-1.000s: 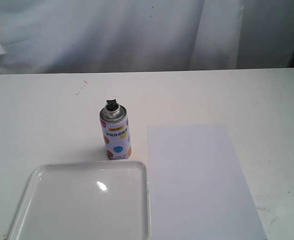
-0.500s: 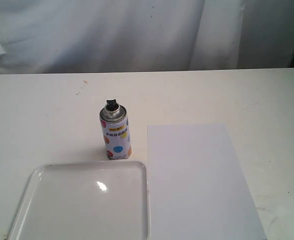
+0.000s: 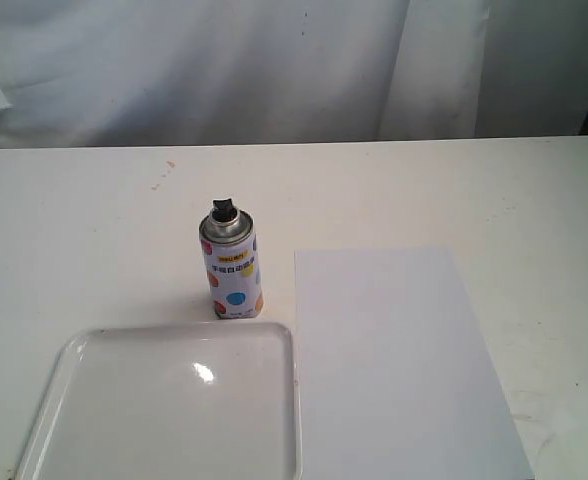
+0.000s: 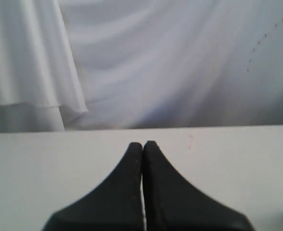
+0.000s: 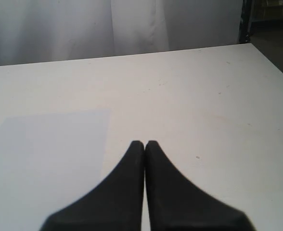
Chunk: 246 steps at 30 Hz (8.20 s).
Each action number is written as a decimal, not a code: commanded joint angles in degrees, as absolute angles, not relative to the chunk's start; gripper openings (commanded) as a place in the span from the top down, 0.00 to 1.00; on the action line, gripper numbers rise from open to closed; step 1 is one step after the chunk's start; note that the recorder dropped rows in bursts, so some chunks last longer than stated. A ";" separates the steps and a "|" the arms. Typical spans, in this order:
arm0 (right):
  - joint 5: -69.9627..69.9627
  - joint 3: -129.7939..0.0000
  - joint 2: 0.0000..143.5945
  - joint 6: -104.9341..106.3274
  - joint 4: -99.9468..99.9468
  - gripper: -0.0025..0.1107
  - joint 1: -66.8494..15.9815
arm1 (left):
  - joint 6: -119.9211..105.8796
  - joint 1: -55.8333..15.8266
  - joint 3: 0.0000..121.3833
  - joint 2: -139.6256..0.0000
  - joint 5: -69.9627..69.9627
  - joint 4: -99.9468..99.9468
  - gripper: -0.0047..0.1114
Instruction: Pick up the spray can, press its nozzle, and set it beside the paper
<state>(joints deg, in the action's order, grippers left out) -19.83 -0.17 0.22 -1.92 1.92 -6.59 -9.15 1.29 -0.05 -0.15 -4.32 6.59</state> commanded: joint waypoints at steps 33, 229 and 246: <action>-19.75 0.00 0.00 -2.16 1.44 0.98 -6.24 | -2.06 1.22 31.08 -34.21 1.41 8.30 0.96; -19.75 0.00 0.00 -2.16 1.44 0.98 -6.24 | 29.86 -8.28 56.02 -132.07 69.96 -64.84 0.06; -19.75 0.00 0.00 -2.16 1.44 0.98 -6.24 | 30.19 -8.98 57.62 -133.39 69.96 -63.93 0.06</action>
<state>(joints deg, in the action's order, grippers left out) -19.83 -0.17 0.22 -1.92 1.92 -6.59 29.72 -8.11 57.15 -133.26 69.28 -64.32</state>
